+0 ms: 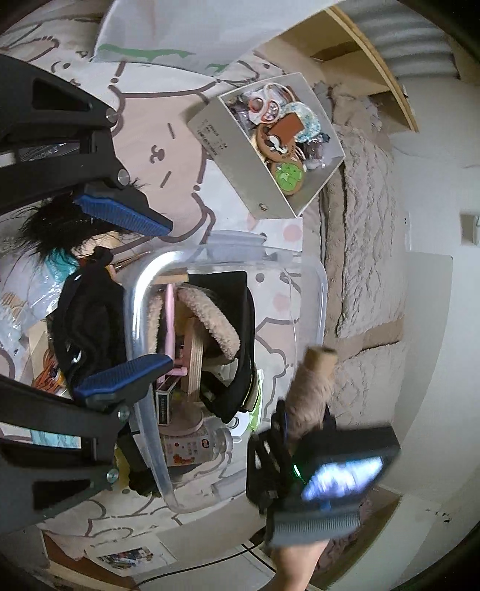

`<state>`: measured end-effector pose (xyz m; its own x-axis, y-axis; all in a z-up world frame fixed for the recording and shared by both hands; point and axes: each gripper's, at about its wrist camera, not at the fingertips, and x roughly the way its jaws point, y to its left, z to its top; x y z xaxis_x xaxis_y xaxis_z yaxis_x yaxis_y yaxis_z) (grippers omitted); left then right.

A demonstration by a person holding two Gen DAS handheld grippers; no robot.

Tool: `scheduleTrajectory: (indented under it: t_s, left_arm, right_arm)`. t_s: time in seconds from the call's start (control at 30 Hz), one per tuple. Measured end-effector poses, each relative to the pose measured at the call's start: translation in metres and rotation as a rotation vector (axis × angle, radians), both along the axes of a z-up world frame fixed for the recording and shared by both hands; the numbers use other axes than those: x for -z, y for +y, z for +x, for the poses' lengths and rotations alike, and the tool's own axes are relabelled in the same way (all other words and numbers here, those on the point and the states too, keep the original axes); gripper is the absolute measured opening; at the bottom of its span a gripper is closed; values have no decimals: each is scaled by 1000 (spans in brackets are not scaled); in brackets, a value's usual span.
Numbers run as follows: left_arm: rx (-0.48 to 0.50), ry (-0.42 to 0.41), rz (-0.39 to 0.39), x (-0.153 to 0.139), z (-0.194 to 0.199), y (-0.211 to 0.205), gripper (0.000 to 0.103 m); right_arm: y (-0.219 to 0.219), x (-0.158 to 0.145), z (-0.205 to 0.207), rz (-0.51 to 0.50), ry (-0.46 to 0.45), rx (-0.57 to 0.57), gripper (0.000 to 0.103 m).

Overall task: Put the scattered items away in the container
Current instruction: 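Lower the rope-wrapped tube into the clear container and open the right tool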

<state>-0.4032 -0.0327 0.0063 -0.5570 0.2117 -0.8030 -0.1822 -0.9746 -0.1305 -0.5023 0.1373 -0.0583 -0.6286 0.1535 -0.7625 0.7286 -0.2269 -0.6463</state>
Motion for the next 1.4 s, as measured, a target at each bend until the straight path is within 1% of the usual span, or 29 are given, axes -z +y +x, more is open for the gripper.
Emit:
scheduleTrajectory:
  t_s: [0.13,0.33,0.43,0.47,0.5,0.53,0.57,0.6,0.7,0.87,1.0,1.1,1.23,1.3,1.37,1.4]
  left_arm:
    - [-21,-3,4,0,7,-9,66]
    - [-56,-3,15,-5,17,-25,66]
    - [-61,1,2,-6,21,-30,66]
    - [-62,1,0,-6,22,-32,66]
    - [-63,0,2,-6,24,-34,66]
    - [-65,-2,7,-6,25,-35,66]
    - [-69,-4,13,-5,26,-36,66]
    - [-73,-5,18,-5,26,-37,66]
    - [-78,-5,30,-5,26,-38,66]
    - [-66,4,39,-6,22,-31,66]
    - [-60,18,29,-9,20,-27,66]
    - [-62,16,35,-10,20,-25,67]
    - [-78,15,47,-12,19,-22,82]
    - [-80,20,49,-14,19,-20,86]
    - [-84,29,47,-17,20,-17,93]
    - [-87,34,48,-18,20,-16,99]
  right_arm:
    - [-21,17,-9,58,-11,-70,53]
    - [-44,38,-27,73,-11,-104,53]
    - [-51,45,-31,97,33,-137,53]
    - [-53,47,-29,102,52,-146,56]
    - [-54,46,-29,102,77,-150,66]
    - [-53,42,-29,98,104,-147,87]
    - [-53,37,-29,87,120,-138,98]
    - [-51,31,-28,70,129,-133,103]
    - [-42,11,-22,30,163,-124,103]
    - [-25,-18,-7,-56,173,-56,103]
    - [-14,-32,3,-162,135,24,103]
    - [-5,-43,18,-246,110,61,103]
    - [7,-54,35,-341,57,156,103]
    - [14,-60,43,-395,25,208,103]
    - [23,-67,52,-453,-2,265,103]
    - [28,-71,56,-477,-11,289,103]
